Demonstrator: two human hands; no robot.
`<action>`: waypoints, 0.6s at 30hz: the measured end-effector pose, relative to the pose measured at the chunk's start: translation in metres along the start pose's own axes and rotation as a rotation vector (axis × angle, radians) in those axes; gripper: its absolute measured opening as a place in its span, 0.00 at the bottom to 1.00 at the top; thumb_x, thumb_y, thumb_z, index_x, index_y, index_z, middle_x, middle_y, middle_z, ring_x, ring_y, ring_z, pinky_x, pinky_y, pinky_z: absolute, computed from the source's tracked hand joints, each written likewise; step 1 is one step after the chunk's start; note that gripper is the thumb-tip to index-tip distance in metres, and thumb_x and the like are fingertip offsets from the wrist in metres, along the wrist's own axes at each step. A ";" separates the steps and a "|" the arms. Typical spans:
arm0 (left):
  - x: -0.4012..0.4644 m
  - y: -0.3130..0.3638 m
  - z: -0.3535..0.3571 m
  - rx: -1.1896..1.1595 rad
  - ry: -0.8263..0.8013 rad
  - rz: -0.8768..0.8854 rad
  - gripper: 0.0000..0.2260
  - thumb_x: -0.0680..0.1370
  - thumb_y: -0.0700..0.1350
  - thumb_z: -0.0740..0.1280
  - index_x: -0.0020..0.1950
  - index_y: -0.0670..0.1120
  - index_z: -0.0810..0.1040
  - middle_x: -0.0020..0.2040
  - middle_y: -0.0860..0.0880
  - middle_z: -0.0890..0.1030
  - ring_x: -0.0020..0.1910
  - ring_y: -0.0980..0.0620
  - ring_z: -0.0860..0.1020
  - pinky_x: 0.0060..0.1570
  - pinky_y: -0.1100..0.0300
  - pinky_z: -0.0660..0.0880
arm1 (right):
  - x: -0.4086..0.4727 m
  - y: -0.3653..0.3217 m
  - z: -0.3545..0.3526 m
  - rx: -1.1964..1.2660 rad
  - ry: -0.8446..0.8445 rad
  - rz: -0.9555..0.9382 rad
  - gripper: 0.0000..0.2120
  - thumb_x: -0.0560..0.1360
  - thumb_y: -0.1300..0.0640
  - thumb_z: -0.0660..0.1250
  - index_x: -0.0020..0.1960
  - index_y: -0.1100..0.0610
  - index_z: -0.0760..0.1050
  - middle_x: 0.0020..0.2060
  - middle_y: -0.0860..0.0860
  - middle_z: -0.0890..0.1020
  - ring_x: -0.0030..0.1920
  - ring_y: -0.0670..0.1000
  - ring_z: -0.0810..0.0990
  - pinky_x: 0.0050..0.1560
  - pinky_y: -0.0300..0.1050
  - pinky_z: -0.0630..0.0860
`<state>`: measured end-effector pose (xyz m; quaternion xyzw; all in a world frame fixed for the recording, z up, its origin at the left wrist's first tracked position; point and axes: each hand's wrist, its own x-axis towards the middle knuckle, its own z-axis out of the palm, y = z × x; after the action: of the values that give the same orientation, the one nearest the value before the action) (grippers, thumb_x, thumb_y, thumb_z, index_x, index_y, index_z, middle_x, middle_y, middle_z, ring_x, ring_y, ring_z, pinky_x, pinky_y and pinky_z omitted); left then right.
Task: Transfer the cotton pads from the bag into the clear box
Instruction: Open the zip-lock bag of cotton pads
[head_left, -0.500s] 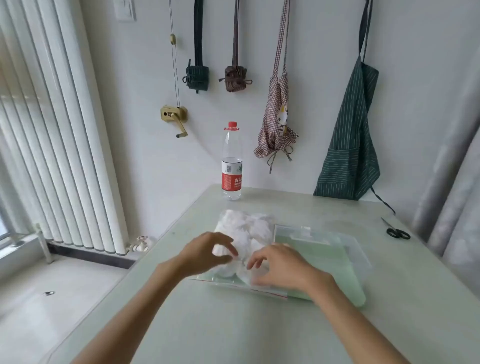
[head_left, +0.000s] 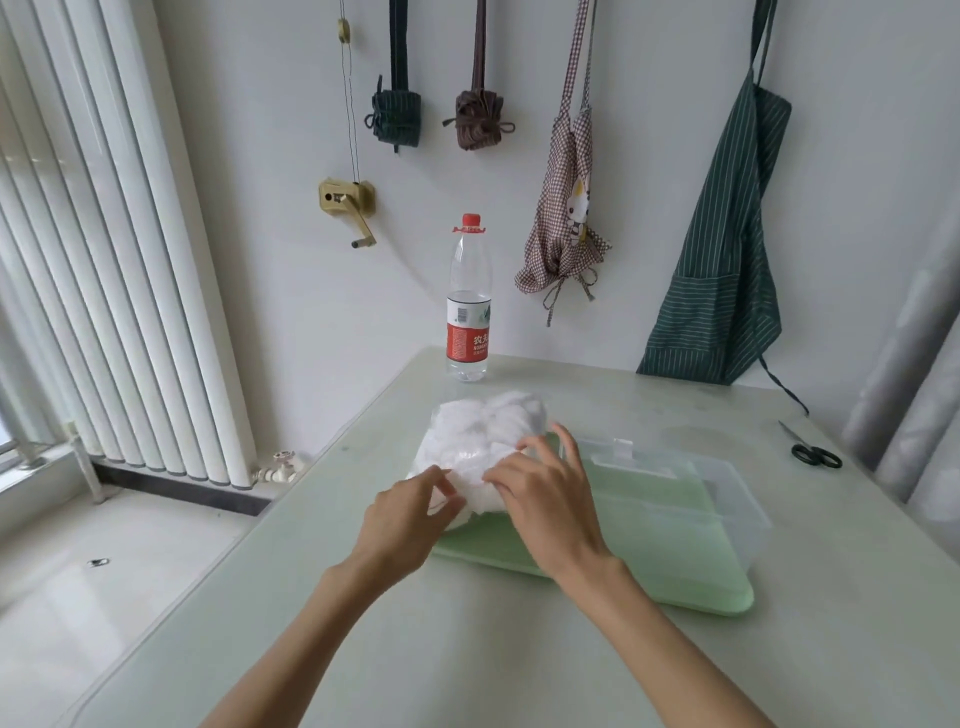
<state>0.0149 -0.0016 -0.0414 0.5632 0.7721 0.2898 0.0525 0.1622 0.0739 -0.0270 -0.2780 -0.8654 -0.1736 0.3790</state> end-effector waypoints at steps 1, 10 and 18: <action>0.003 0.001 0.000 -0.069 0.062 -0.075 0.08 0.79 0.56 0.61 0.50 0.53 0.73 0.56 0.51 0.80 0.48 0.46 0.77 0.43 0.57 0.68 | 0.010 -0.002 0.002 0.013 0.066 0.006 0.10 0.61 0.60 0.79 0.40 0.50 0.84 0.38 0.48 0.84 0.45 0.53 0.78 0.64 0.48 0.61; 0.045 0.007 -0.013 -0.895 0.447 -0.473 0.11 0.71 0.57 0.65 0.42 0.49 0.72 0.42 0.49 0.78 0.48 0.45 0.79 0.56 0.43 0.74 | 0.027 -0.046 0.021 0.451 0.462 0.561 0.19 0.65 0.56 0.77 0.47 0.53 0.68 0.41 0.48 0.74 0.41 0.48 0.71 0.41 0.40 0.69; 0.066 0.015 -0.059 -0.935 0.251 -0.100 0.07 0.78 0.46 0.65 0.41 0.47 0.72 0.59 0.46 0.78 0.60 0.50 0.76 0.63 0.48 0.70 | 0.075 -0.039 0.036 1.581 -0.302 0.961 0.19 0.79 0.42 0.56 0.68 0.44 0.67 0.65 0.43 0.73 0.65 0.48 0.72 0.64 0.52 0.70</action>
<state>-0.0207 0.0381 0.0313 0.4022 0.5854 0.6686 0.2202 0.0765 0.0879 0.0027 -0.2872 -0.5645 0.6782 0.3727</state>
